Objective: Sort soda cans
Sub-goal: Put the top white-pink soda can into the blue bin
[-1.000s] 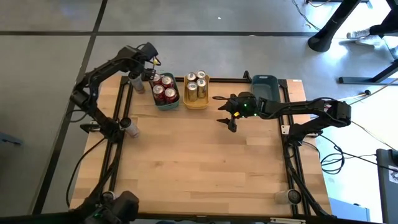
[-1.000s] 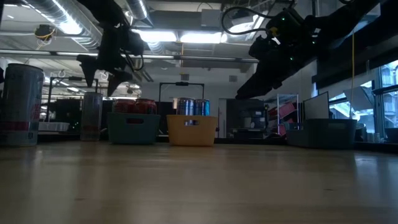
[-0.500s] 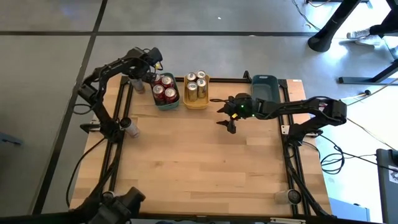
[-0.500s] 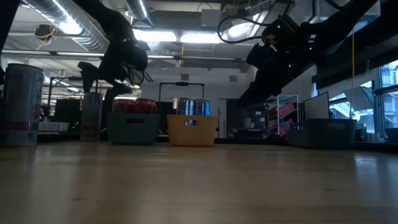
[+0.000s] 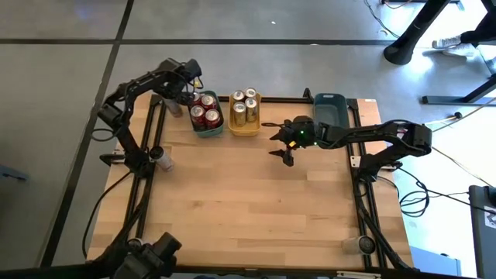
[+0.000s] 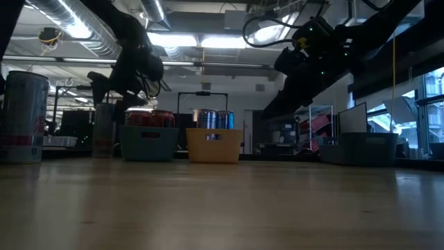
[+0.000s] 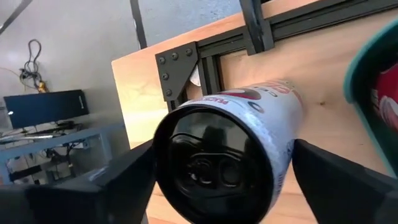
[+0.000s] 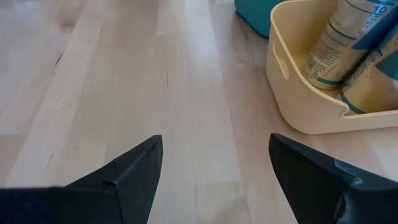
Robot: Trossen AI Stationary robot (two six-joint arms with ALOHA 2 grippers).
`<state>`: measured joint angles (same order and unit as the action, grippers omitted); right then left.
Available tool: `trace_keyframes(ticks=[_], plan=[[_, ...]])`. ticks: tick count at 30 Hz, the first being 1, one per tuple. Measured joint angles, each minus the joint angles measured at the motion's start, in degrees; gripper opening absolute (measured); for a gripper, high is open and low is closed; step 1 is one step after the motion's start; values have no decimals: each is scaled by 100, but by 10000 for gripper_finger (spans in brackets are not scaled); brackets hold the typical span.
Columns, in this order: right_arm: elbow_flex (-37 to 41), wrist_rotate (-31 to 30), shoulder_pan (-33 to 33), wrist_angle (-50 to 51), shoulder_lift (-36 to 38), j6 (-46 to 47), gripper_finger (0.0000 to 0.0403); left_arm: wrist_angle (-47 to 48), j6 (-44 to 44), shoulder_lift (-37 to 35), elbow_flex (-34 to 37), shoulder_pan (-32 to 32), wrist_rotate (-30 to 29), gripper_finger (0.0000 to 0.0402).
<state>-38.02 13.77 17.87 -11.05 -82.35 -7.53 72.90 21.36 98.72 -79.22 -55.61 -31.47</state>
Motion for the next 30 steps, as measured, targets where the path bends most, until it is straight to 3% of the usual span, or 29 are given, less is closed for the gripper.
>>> trace_keyframes(ticks=[5, 15, 30], plan=[[0, 1, 0, 0, 0, -2, 293, -11, -228, -22, -18, 2, 67, 284], [0, 1, 2, 0, 2, -22, 293, -1, -476, -183, 10, 29, 190, 277], [0, 1, 2, 0, 9, -22, 293, 461, -380, -1105, 15, 483, 172, 273]])
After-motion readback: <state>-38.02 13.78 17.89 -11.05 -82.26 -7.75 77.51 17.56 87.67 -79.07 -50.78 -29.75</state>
